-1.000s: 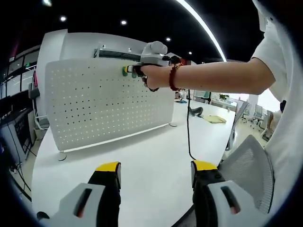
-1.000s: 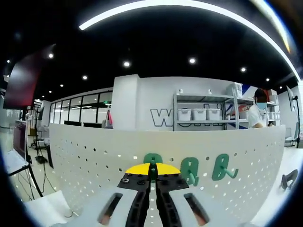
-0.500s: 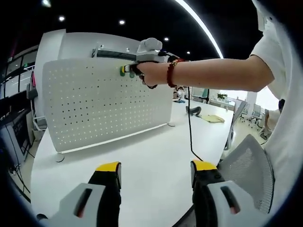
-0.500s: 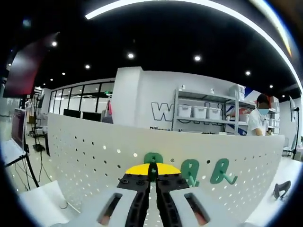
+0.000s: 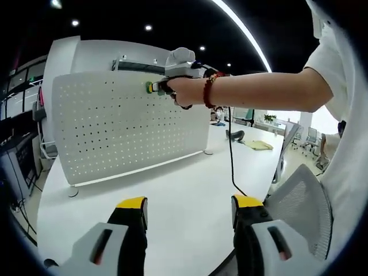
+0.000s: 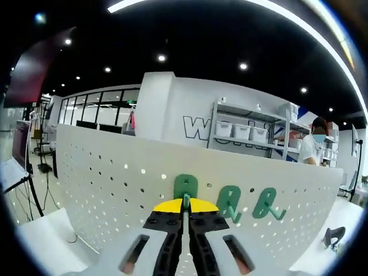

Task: Insert the hook assembly into the mounting plate slot until the hook locks in place.

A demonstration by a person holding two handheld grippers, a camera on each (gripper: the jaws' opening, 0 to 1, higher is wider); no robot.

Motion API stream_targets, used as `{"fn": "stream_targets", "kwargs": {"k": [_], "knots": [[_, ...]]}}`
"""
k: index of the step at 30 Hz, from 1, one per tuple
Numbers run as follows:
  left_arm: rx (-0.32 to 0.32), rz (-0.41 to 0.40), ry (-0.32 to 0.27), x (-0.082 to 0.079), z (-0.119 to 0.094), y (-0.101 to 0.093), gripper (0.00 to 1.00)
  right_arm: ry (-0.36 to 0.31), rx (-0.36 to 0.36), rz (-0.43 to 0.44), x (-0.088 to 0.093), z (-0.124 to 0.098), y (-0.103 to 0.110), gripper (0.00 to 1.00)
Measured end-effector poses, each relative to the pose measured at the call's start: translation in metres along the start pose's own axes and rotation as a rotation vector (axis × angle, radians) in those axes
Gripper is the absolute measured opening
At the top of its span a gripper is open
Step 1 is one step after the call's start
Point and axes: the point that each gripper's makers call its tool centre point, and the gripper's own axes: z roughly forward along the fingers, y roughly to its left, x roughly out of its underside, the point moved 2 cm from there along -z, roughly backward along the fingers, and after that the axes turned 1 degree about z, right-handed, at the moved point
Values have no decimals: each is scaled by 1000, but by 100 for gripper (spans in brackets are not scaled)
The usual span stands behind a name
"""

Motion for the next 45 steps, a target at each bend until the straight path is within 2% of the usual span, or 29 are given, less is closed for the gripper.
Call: {"fn": "stream_targets", "kwargs": {"k": [6, 9, 12, 16, 19, 23, 30, 33, 35, 37, 39, 40, 43, 45], "knots": [[-8, -6, -4, 1, -1, 2, 61, 2, 20, -14, 1, 1, 0, 0], [-9, -7, -5, 1, -2, 3, 61, -8, 23, 54, 1, 3, 1, 1], [-8, -12, -5, 2, -2, 3, 61, 8, 8, 79, 1, 1, 1, 1], [1, -13, -2, 3, 0, 2, 60, 25, -14, 73, 0, 1, 0, 1], [3, -16, -7, 1, 1, 2, 59, -4, -15, 57, -7, 1, 1, 2], [6, -16, -6, 2, 1, 2, 59, 52, -13, 45, -4, 4, 0, 2], [-4, -23, -8, 3, -1, 4, 59, 65, 9, 80, -4, 2, 1, 0], [-5, -30, -13, 3, -2, 5, 59, 40, 25, 59, -9, -2, -1, 0], [-6, -29, -14, 3, -2, 5, 59, -29, 1, 120, -21, -2, 3, 0], [-4, -31, -16, 3, -2, 5, 59, -10, 28, 63, -20, -2, -1, 0], [-2, -26, -16, 2, -1, 4, 59, -17, 38, 77, -19, -2, -1, 0], [-1, -26, -18, 1, -1, 4, 59, -40, 35, 126, -21, -2, 0, 0], [-1, -29, -19, 1, -2, 4, 59, -30, 47, 89, -17, -3, 3, 0], [-2, -27, -18, 1, -2, 4, 59, -23, 50, 118, -13, -3, 4, 0]]}}
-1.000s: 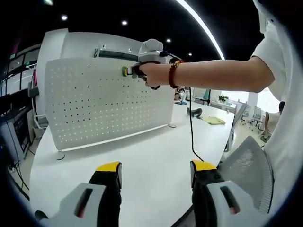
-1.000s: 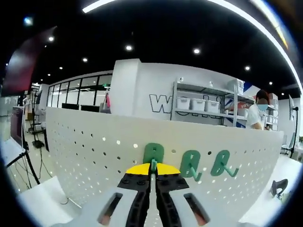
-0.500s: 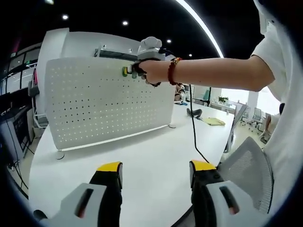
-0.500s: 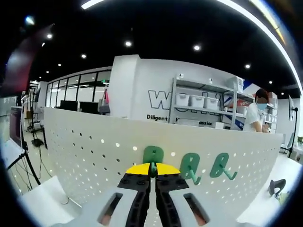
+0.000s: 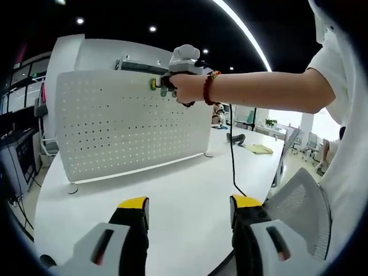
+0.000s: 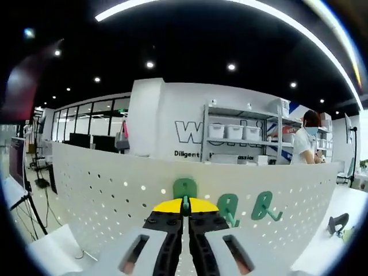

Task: Insert the hook assembly into the mounting plate slot until the hook locks in place.

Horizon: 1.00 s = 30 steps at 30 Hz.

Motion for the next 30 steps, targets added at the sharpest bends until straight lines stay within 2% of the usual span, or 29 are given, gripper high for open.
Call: {"fn": "stream_targets", "kwargs": {"k": [6, 9, 11, 13, 15, 16, 20, 30], "knots": [[-14, -5, 1, 2, -4, 4, 59, 6, 23, 10, 10, 2, -1, 0], [-17, -10, -1, 2, -5, 5, 59, 1, 21, 45, 10, 4, 0, 0], [-21, -9, 1, 3, -6, 6, 59, 8, 26, 13, 11, 7, 0, 0], [-23, -9, -2, 2, -6, 6, 59, 12, 23, 43, 12, 9, 0, 1], [-24, -16, -4, 2, -5, 7, 59, 17, 23, 35, 14, 9, 0, 1], [-23, -14, -2, 2, -5, 6, 59, 12, 21, 15, 15, 9, 1, 1], [-19, -15, -5, 2, -3, 5, 59, 9, 6, 31, 15, 7, 0, 1], [-12, -6, 0, 1, -2, 6, 58, 63, -50, 22, 24, 2, 0, 5]]}}
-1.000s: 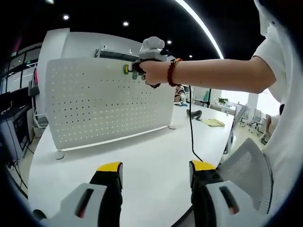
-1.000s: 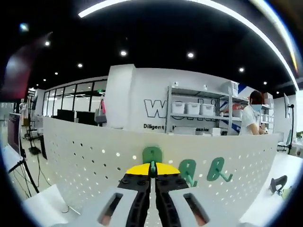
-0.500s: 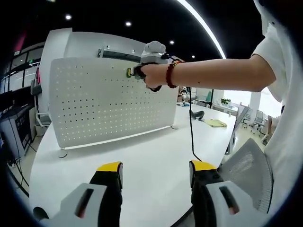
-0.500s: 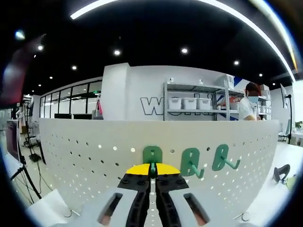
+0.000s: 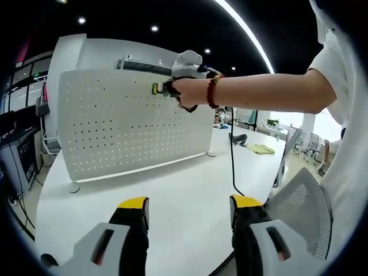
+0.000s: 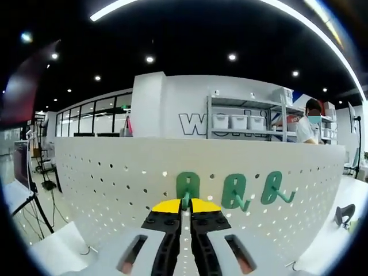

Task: Insert the hook assembly into the mounting plate slot until the hook locks in place.

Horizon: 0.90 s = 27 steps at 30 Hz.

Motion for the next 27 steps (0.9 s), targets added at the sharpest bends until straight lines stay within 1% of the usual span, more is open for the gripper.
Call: {"fn": "stream_targets", "kwargs": {"k": [4, 8, 12, 14, 16, 17, 21, 22, 24, 27], "knots": [[-1, -2, -1, 0, 0, 2, 58, 9, -3, 12, 4, -6, -4, 6], [0, 2, 10, 2, 0, 5, 58, 22, -18, 13, 7, -13, -5, 7], [-3, 0, 11, 2, 0, 7, 58, 31, -34, 2, 15, -24, -4, 7], [-3, 2, 12, 2, 0, 8, 58, 36, -44, -3, 19, -26, -4, 7], [-1, 2, 16, 2, 1, 8, 58, 54, -57, 8, 27, -30, -2, 7], [0, 1, 18, 3, 1, 7, 58, 67, -64, 0, 33, -32, -1, 7], [-1, -1, 20, 4, 2, 7, 57, 85, -82, -3, 48, -39, 4, 7], [-3, -2, 21, 4, 2, 7, 57, 97, -98, -7, 54, -42, 7, 7], [-6, -3, 26, 6, 2, 8, 57, 103, -103, -9, 61, -48, 11, 7], [-32, -23, 45, 11, 1, 13, 54, 110, -131, 3, 72, -55, 18, 6]]}}
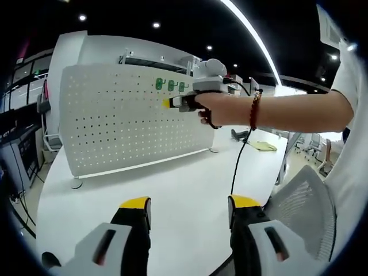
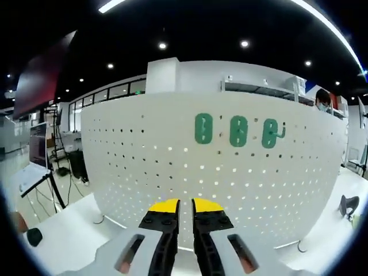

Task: Insert the hook assembly into the mounting plate slot until the hook locks in place.

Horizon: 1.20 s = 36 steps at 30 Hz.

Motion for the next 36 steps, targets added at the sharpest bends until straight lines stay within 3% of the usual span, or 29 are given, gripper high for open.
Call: {"fn": "stream_targets", "kwargs": {"k": [3, 12, 30, 36], "knots": [[-13, -18, 0, 2, 0, 3, 54, 20, -19, -17, 13, -5, 8, 6], [-50, -44, 70, 16, 2, 17, 52, 62, -92, -9, 38, -20, 28, 6], [-30, -57, 148, 42, 21, 37, 52, 112, -174, -4, 78, -48, 51, 4], [-18, -53, 167, 49, 30, 46, 53, 125, -273, 38, 85, -51, 61, 5]]}}
